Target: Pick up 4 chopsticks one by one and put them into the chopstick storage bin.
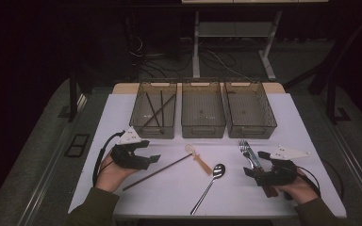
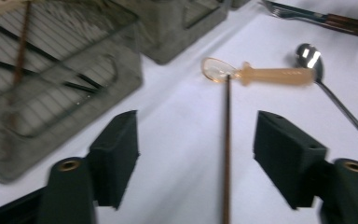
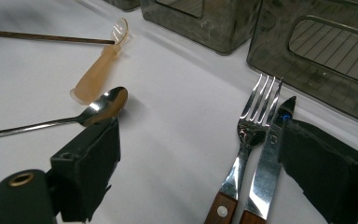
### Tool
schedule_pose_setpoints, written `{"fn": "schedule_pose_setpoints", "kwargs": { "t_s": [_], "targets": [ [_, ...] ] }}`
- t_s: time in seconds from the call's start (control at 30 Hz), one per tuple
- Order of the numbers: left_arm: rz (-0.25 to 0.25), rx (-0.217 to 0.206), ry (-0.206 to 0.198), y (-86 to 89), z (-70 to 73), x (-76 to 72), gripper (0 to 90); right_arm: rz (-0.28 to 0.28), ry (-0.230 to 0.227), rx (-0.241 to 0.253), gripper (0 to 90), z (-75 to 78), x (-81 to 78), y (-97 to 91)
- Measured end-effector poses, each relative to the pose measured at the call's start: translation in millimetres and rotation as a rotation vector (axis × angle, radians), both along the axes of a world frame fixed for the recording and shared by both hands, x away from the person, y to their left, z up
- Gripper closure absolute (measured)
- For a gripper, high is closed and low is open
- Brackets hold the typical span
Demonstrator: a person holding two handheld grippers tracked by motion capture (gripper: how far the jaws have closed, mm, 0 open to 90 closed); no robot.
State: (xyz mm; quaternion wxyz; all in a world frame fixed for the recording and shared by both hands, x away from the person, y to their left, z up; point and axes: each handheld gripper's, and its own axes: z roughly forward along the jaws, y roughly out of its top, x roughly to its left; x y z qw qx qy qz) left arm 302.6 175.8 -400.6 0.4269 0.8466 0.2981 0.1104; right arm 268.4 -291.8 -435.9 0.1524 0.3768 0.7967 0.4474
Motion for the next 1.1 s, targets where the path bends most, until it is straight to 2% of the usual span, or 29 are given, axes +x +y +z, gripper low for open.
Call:
{"fn": "schedule_pose_setpoints", "kwargs": {
  "t_s": [0.07,0.3,0.4,0.47,0.6,0.7,0.73,0.83,0.9,0.93,1.0,1.1],
  "targets": [
    [-0.019,0.016,0.012,-0.5,-7.0,-4.6,42.7,-0.001,-0.002,-0.002,13.2,0.3,-0.1,-0.1],
    [-0.066,0.050,0.060,-1.4,-22.3,-10.5,57.4,-0.004,-0.010,-0.008,13.2,0.7,-0.2,-0.5],
    [-0.091,0.066,0.096,-2.9,-28.8,-10.1,66.1,-0.006,-0.003,-0.010,13.2,0.7,-0.8,-0.1],
    [-0.105,0.108,0.103,-4.8,-32.3,-9.0,67.2,-0.004,-0.004,-0.012,13.3,0.7,-0.8,0.3],
    [-0.103,0.126,0.116,-6.6,-35.2,-8.6,71.3,-0.003,-0.006,-0.014,13.2,0.5,-1.0,0.7],
    [-0.111,0.135,0.122,-5.8,-38.0,-6.6,72.8,0.000,-0.006,-0.015,13.2,0.5,-0.9,1.1],
    [-0.105,0.122,0.132,-5.9,-39.0,-7.2,73.2,0.002,-0.006,-0.016,13.3,0.5,-1.0,1.2],
    [-0.128,0.136,0.135,-5.7,-41.0,-5.6,76.2,0.004,-0.006,-0.017,13.3,0.6,-1.1,1.5],
    [-0.130,0.126,0.137,-6.9,-41.5,-6.8,78.0,0.003,-0.006,-0.017,13.3,0.6,-1.1,1.4],
    [-0.146,0.135,0.127,-7.3,-41.7,-6.2,78.6,0.003,-0.006,-0.016,13.2,0.6,-1.0,1.3],
    [-0.144,0.152,0.118,-9.1,-41.4,-8.3,80.7,0.002,-0.006,-0.017,13.3,0.4,-0.8,1.3],
    [-0.143,0.154,0.117,-10.1,-41.6,-8.5,83.3,0.003,-0.007,-0.017,13.2,0.3,-0.7,1.3]
  ]
}}
